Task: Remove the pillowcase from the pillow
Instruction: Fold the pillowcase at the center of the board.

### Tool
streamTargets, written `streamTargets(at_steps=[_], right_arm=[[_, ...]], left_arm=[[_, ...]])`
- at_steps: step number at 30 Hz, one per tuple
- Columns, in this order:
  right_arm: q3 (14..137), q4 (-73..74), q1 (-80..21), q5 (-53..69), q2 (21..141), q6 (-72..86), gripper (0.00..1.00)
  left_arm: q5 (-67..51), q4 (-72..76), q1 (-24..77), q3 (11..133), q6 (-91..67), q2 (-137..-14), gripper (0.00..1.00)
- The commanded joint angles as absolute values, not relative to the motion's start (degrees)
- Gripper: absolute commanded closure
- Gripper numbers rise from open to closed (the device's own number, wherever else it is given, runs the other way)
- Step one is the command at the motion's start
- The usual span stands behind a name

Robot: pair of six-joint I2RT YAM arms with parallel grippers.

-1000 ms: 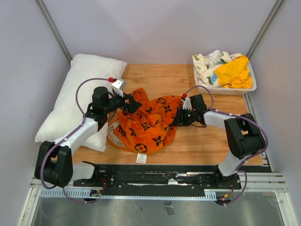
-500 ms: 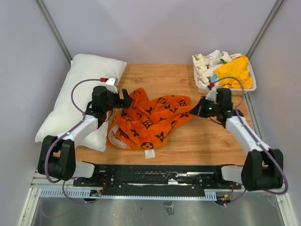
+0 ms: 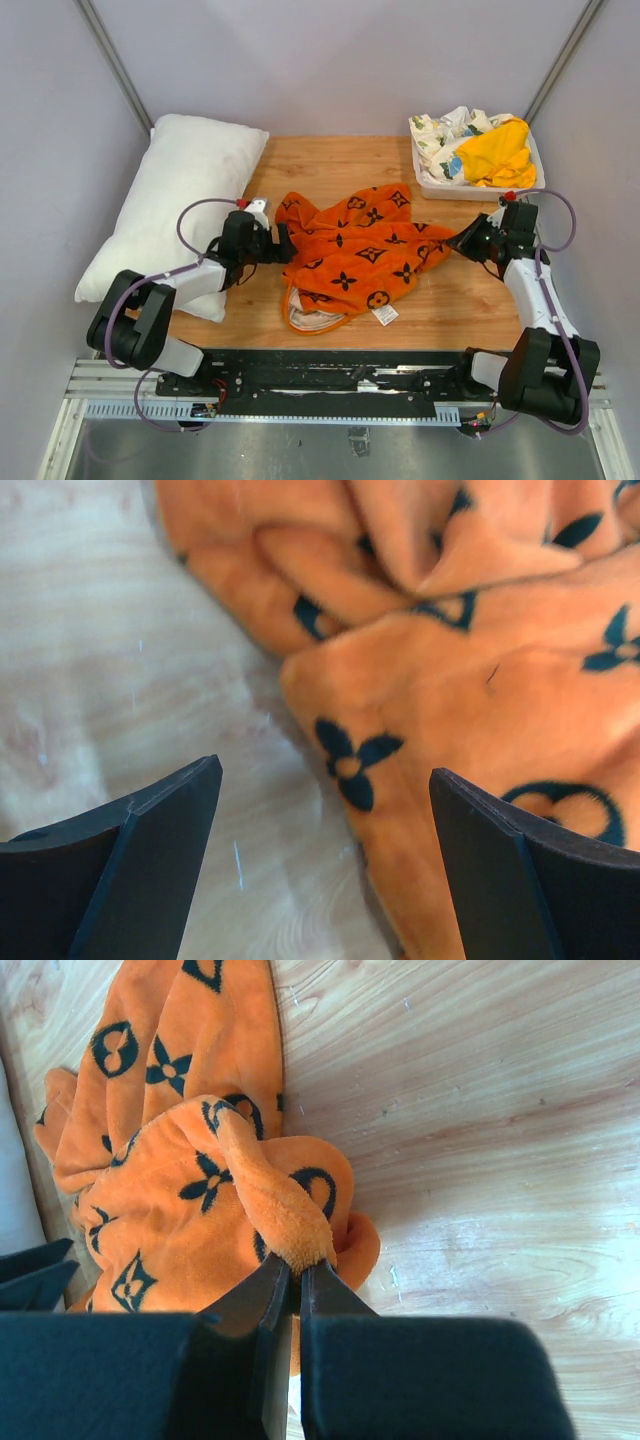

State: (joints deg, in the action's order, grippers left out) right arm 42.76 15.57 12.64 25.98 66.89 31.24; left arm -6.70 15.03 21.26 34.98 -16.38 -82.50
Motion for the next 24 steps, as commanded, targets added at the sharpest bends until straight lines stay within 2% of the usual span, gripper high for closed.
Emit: streamTargets(at_steps=[1,7,13,17,24], right_arm=[[42.17,16.4,12.72,27.47,67.42,30.55,0.99],[41.38,14.77,11.94,29.64,67.95,30.07,0.99],[40.83,14.39,11.94,31.23,66.88,29.8,0.99],[40.58,14.23,11.89,32.06,65.98,29.96,0.99],[40.27,13.31,11.87,32.82,65.95,30.0,0.99]], left_arm=[[-8.44,20.4,21.45,30.96,-22.61,-79.81,0.1],[-9.44,22.48,21.45,30.64,-26.87,-82.95,0.12],[-10.72,28.54,21.45,31.93,-29.48,-88.68,0.18],[-13.04,28.8,21.45,34.59,-29.84,-92.8,0.31],[-8.21,31.08,21.45,33.69,-29.46,-91.94,0.44]])
